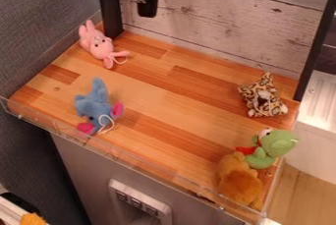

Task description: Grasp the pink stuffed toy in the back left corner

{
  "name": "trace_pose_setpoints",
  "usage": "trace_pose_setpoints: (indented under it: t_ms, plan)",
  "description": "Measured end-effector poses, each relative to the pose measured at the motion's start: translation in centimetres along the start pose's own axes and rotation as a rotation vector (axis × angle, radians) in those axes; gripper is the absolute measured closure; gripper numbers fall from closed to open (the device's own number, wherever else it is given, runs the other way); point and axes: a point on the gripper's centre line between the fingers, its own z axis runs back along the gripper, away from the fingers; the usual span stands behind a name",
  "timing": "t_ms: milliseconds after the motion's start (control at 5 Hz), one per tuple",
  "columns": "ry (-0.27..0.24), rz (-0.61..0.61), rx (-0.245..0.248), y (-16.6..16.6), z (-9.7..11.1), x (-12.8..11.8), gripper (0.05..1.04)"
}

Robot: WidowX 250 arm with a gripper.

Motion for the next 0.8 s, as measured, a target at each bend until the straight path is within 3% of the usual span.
trace_pose_setpoints:
  t_ms: [200, 400, 800]
  plan:
    - [-0.003, -0.025, 0.028, 1.0, -0.1, -4.4, 0.996]
    - [-0.008, 0.019, 0.002, 0.4, -0.6, -5.0, 0.827]
    - [-0.006, 0.351, -0.008, -1.7, -2.3, -6.1, 0.255]
